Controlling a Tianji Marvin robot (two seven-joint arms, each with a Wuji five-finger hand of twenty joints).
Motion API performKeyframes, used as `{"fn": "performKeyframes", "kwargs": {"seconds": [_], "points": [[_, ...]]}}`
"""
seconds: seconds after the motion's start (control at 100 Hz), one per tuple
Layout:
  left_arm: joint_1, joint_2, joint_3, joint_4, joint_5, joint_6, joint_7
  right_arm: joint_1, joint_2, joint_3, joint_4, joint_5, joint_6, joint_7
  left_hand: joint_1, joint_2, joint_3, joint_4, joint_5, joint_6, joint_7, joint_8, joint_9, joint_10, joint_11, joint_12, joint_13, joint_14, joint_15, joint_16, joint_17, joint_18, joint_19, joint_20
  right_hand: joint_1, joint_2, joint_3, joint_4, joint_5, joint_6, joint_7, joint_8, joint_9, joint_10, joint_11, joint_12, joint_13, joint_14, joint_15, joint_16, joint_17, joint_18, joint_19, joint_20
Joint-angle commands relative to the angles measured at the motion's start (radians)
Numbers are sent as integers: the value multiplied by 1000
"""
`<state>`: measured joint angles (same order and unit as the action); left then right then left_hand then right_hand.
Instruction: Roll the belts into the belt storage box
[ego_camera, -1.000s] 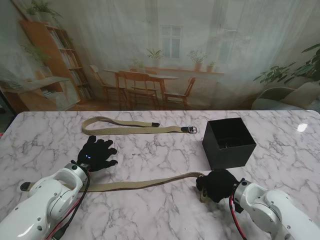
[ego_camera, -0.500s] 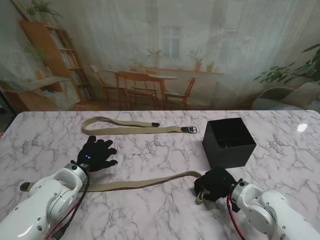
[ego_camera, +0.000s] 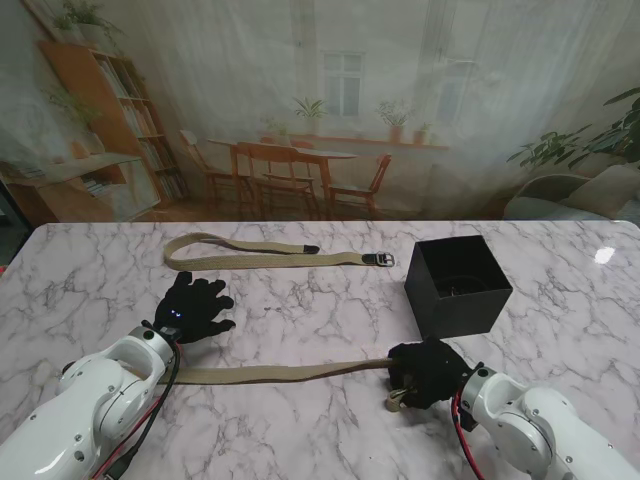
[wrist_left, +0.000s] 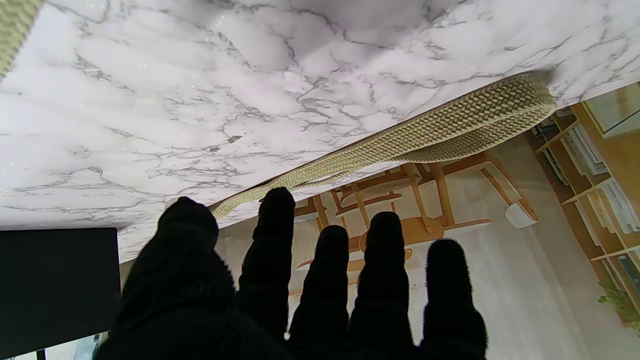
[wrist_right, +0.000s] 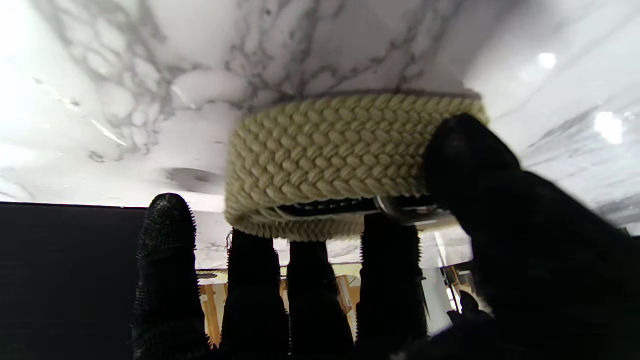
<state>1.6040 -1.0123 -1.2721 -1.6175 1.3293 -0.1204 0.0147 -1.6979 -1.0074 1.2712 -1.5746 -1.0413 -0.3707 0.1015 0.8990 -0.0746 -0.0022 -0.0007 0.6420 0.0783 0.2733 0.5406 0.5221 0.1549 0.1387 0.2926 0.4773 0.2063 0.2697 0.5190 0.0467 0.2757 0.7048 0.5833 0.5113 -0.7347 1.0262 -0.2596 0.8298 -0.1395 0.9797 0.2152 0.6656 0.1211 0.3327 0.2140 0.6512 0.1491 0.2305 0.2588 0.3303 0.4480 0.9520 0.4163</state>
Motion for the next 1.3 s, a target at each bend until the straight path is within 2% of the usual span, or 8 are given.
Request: {"fn": "performKeyframes", "kwargs": {"seconds": [0.0,0.33,0.41,0.55,0.71,0.88,1.09,1.29], "points": [[-2,-2,3,1,-3,-3,-14,-4,-9,-11,33,-4,10,-27,-14,40,-24,-16,6,20,0,6,-35,20,-18,11,-14,18,-15,10,-18,44,-36,-14,4,56,23,-2,53,27,135,52,191,-68,81,27,147,-28,46,12,38,32,34,-13],[-3,-2,5,1,-2,-3,-15,15,-26,-35,98,-17,-8,-233,-14,40,-23,-16,6,20,0,7,-34,18,-18,11,-14,18,-15,10,-18,43,-36,-14,102,90,-3,-7,-165,-99,11,26,640,-143,418,283,534,-114,326,235,273,-107,297,52],[-2,-2,4,1,-2,-3,-14,21,-26,-40,109,-31,-15,-257,-13,40,-23,-16,7,21,1,7,-33,20,-17,11,-14,16,-15,10,-19,43,-37,-14,59,135,68,120,-275,-107,-290,-3,702,-139,438,284,586,-106,367,265,295,-113,330,38],[-2,-2,4,2,-2,-3,-12,36,-25,-59,134,-52,-24,-304,-12,40,-23,-16,6,21,0,6,-32,17,-17,11,-13,18,-15,10,-18,43,-37,-14,94,161,63,138,-485,-287,-326,16,758,-109,432,292,645,-74,405,278,315,-88,354,36],[-2,-2,4,2,-1,-3,-11,44,-24,-69,141,-58,-29,-315,-11,39,-22,-16,6,20,0,6,-32,19,-16,12,-12,18,-14,10,-18,43,-37,-13,142,247,36,141,-314,-357,-247,53,751,-105,435,312,647,-64,405,269,308,-64,350,26],[-2,-2,4,3,-2,-3,-7,50,-25,-70,146,-49,-45,-314,-11,39,-23,-16,6,20,1,7,-32,18,-16,12,-11,16,-14,11,-17,43,-37,-14,147,134,-21,1,-12,-152,9,-219,747,-157,340,261,601,-132,319,246,284,-149,310,31],[-2,-2,3,3,-2,-4,-6,44,-19,-58,124,-64,-62,-274,-12,39,-23,-16,7,19,2,7,-32,17,-15,12,-12,16,-14,11,-18,43,-37,-13,-140,117,-80,49,94,38,-154,26,722,-217,134,121,522,-201,178,120,275,-240,284,22],[-1,-2,2,3,-3,-3,-6,-7,0,18,-21,-39,-88,15,-11,40,-23,-16,7,21,2,7,-31,18,-15,12,-12,17,-14,11,-19,43,-38,-13,-242,161,-263,125,-118,237,-340,198,562,-200,-20,-6,369,-251,44,-9,167,-315,201,-32]]}}
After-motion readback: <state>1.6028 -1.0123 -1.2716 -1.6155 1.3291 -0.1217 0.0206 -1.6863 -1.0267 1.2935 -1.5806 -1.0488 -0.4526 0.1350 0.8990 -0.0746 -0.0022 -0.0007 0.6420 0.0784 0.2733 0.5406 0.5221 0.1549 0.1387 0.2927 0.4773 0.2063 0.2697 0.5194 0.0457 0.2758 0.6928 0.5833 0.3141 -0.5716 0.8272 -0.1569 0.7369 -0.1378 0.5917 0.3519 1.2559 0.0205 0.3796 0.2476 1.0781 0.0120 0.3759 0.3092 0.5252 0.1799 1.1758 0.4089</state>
